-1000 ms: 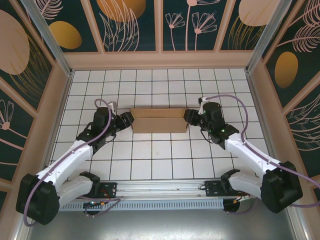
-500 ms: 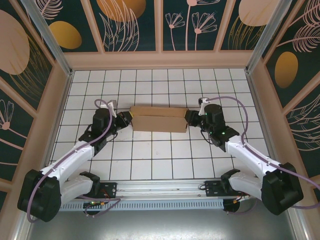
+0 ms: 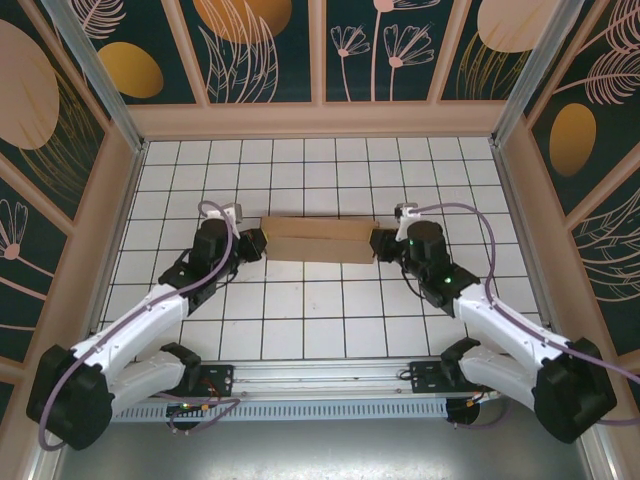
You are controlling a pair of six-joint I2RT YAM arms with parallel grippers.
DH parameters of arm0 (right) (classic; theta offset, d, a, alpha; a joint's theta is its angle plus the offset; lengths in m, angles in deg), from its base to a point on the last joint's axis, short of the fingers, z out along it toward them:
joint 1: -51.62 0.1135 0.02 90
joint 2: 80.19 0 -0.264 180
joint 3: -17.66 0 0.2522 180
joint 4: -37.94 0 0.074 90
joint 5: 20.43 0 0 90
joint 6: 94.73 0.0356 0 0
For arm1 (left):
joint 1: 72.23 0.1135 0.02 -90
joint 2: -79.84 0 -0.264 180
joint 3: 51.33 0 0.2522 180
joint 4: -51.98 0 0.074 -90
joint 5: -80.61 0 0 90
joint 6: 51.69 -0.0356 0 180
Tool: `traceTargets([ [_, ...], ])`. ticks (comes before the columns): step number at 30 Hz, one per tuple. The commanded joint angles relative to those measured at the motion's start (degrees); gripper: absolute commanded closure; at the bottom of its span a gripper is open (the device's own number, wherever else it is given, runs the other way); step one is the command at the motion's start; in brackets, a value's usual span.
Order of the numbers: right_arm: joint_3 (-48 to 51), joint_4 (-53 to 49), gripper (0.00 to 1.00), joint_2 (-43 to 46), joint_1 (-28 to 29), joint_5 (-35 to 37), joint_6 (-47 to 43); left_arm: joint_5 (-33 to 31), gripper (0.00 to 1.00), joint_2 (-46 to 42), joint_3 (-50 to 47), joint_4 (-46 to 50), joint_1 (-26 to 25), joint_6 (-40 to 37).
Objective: Fold the paper box
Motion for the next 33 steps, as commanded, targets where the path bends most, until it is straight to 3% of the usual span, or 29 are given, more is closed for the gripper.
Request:
traceTargets([
  [1,5.0,0.5,0.79,4.1,6.3,-0.5,-2.4,2.7,1.00,-2.2,-4.1,5.0,-5.4,2.7],
  [6,11.6,0.4,0.79,12.5,11.8,5.1,0.1,-2.2,1.00,-4.4,-8.4,6.4,-11.8,7.9],
  [12,16.5,-1.6,0.78,15.5,16.7,9.9,5.3,-5.7,0.98,-6.7,-13.8,4.8,-12.3,13.0],
  [14,16.8,-1.5,0.75,14.6,16.9,10.4,6.1,-5.4,0.93,-5.6,-14.7,3.1,-12.4,13.4],
  [17,15.8,-1.9,0.66,11.7,16.7,12.2,6.2,-4.4,0.73,-2.1,-14.5,0.8,-12.4,12.9],
  [20,12.5,-4.5,0.59,9.0,14.9,12.4,6.0,-4.2,0.58,0.1,-11.0,2.7,-12.4,11.0],
  [24,10.0,-5.0,0.56,6.9,11.0,7.7,5.9,-4.9,0.58,-0.7,-6.8,6.3,-11.6,7.8],
  [29,6.8,-4.6,0.48,-0.7,2.8,0.1,7.3,-2.2,0.43,0.7,-6.6,4.7,-2.4,6.0],
  [33,3.1,-3.3,0.48,-9.2,0.6,-4.7,7.3,0.7,0.41,7.1,-5.6,0.0,0.5,4.7],
])
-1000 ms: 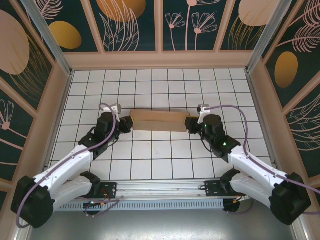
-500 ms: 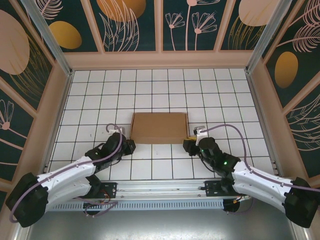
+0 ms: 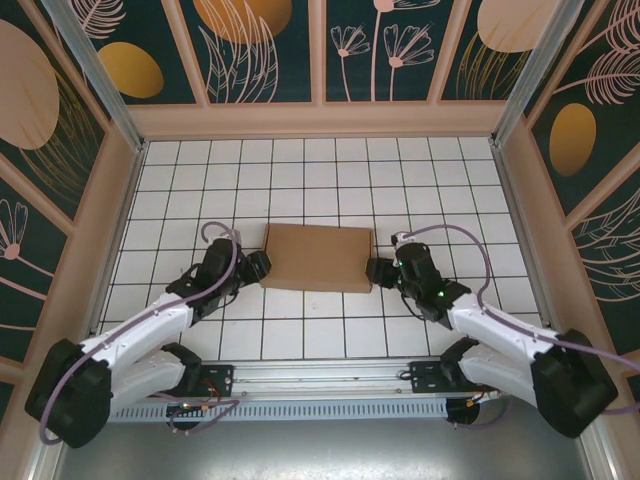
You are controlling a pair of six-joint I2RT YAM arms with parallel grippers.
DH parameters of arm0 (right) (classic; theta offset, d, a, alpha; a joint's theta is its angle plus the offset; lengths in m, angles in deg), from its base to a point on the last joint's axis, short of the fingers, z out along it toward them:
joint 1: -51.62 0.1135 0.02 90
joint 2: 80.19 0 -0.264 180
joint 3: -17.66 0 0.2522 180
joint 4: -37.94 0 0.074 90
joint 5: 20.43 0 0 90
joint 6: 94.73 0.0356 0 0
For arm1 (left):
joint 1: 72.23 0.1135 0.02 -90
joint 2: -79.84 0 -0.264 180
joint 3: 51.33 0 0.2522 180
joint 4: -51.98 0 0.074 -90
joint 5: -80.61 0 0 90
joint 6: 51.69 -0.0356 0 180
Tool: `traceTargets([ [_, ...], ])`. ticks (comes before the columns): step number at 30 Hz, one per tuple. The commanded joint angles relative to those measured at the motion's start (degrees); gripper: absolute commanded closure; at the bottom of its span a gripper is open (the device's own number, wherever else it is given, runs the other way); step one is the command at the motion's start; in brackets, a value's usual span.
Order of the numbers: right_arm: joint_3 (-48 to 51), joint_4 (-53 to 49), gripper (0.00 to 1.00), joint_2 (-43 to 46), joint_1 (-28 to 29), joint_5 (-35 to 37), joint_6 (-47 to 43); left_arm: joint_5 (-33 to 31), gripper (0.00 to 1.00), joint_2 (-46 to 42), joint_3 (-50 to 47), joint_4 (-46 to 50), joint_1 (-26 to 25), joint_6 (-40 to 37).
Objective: Fold the paper box
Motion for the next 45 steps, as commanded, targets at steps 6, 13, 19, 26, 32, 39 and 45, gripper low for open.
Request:
traceTargets([
  [6,-6.9,5.3,0.53,-14.3,-1.9,-7.7,1.7,10.0,0.49,15.8,4.5,-13.1,0.5,-0.2],
  [13,-15.4,8.6,0.63,-25.8,-7.2,-10.9,0.3,2.9,0.65,24.1,13.2,-11.1,0.7,-3.3],
  [19,-25.4,6.7,0.63,-36.2,-11.7,-13.5,-3.5,1.7,0.65,33.7,21.3,-10.3,3.0,-5.9],
  [26,-28.8,6.1,0.56,-39.0,-14.2,-15.6,-5.4,-0.6,0.51,38.4,27.0,-7.6,3.6,-6.9],
  [32,-30.9,6.5,0.35,-37.4,-14.6,-16.8,-6.0,-4.3,0.36,34.3,28.5,-4.5,3.8,-7.6],
  [39,-29.5,5.9,0.01,-23.8,-13.8,-8.4,-9.0,-6.7,0.01,19.1,28.1,-1.3,3.9,-20.0],
  [45,-22.7,11.2,0.01,-8.1,-12.8,0.7,-13.4,-18.6,0.01,-0.6,20.2,-8.2,4.0,-34.1],
])
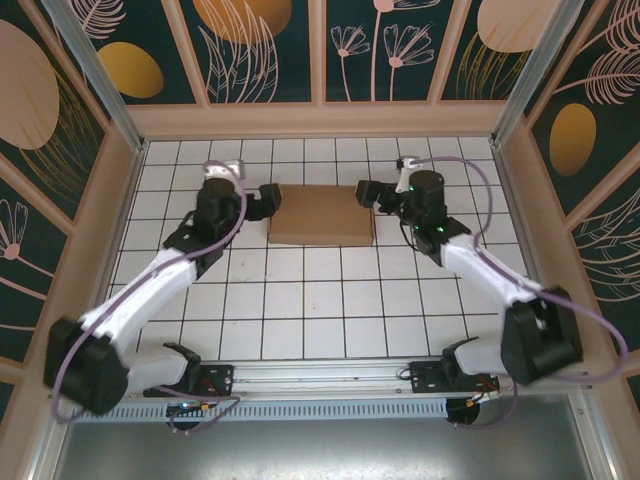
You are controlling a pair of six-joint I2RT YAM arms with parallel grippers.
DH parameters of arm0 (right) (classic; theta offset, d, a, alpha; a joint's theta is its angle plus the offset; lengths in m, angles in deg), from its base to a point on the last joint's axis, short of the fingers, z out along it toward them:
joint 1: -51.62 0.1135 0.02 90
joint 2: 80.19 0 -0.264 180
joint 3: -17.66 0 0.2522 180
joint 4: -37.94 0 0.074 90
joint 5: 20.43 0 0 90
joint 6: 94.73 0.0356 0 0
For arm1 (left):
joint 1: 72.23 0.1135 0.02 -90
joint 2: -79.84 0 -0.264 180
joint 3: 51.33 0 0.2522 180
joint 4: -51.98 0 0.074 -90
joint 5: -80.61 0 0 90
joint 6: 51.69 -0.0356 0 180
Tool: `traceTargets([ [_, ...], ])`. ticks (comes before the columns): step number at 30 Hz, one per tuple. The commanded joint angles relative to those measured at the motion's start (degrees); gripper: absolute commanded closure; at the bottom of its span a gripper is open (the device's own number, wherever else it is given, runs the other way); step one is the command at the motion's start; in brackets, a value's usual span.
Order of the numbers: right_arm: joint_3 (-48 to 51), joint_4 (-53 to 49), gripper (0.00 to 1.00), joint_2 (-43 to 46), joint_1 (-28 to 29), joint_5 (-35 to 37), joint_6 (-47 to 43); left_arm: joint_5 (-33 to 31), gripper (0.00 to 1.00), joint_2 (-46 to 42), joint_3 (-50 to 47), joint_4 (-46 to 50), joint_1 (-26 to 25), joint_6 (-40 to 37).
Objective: Fold the paper box
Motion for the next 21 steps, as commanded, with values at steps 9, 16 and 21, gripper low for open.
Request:
traceTargets([
  [9,17.2,18.5,0.01,11.2,0.5,19.2,-16.6,-9.3,0.01,-1.5,-22.2,-24.8,11.9,-18.6],
  [16,29.7,35.9,0.01,8.3,-3.2,21.9,-22.9,-7.6,0.01,9.4,-33.9,-51.4,21.1,-13.1],
  [21,35.6,43.9,0.01,4.8,-9.8,21.8,-23.4,-4.4,0.01,14.4,-37.8,-67.4,21.8,-20.4],
])
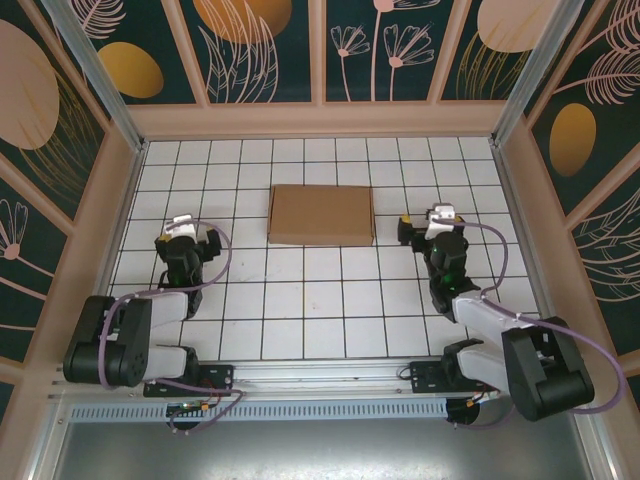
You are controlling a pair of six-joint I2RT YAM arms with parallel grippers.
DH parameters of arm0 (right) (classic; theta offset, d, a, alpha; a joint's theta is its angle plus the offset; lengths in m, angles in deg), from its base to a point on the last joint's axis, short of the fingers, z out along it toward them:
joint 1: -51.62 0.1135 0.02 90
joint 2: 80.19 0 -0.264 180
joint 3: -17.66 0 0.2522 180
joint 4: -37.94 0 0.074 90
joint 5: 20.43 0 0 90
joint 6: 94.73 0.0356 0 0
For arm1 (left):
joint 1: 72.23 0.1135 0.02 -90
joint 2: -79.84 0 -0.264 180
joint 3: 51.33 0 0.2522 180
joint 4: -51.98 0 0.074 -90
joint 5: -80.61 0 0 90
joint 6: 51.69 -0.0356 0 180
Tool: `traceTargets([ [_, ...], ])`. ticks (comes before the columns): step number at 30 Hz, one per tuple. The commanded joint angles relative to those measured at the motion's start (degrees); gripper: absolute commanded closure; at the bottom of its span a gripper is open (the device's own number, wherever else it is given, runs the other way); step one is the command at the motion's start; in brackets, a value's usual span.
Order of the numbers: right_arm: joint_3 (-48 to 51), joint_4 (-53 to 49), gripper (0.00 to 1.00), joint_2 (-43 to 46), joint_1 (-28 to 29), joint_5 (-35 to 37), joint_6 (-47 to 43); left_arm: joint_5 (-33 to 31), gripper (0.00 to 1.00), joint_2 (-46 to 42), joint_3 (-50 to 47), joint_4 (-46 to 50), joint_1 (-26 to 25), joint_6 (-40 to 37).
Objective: Fold the paper box
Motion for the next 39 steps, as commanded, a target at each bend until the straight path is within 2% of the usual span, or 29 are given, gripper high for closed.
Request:
traceTargets([
  [1,2.6,12.7,0.01,-2.8,-3.9,2.4,-0.9,0.3,0.01,5.3,-2.7,-24.5,0.4,-1.8],
  [3,5.0,19.2,0.01,-5.7,-7.3,0.7,2.7,-0.9,0.01,10.9,-6.2,-37.8,0.5,-1.9],
  [4,6.7,24.2,0.01,-7.5,-9.0,-0.7,4.2,1.8,0.01,9.9,-5.4,-34.1,0.5,-2.4],
  [5,8.0,29.0,0.01,-9.5,-10.4,-3.1,3.7,4.7,0.01,8.2,-2.2,-25.3,0.6,-3.3],
  [8,8.7,36.8,0.01,-15.4,-13.7,-11.8,2.0,9.0,0.01,9.0,0.4,-21.2,3.5,-1.1],
  [11,9.9,50.4,0.01,-25.6,-15.6,-17.0,2.4,9.3,0.01,9.2,0.2,-22.0,3.8,-1.1],
  [13,5.6,36.5,0.01,-22.4,-17.1,-19.0,3.7,9.4,0.01,9.2,0.4,-21.6,3.8,-1.0],
  [15,1.8,30.5,0.01,-23.3,-18.9,-22.8,4.6,9.5,0.01,9.2,0.5,-21.4,3.9,-1.0],
  [25,1.9,31.0,0.01,-23.4,-17.9,-18.5,4.6,10.0,0.01,9.2,0.5,-21.2,4.1,-0.8],
  [39,1.9,31.1,0.01,-23.4,-17.9,-18.6,4.6,10.0,0.01,8.8,-0.1,-21.9,4.1,-0.9],
])
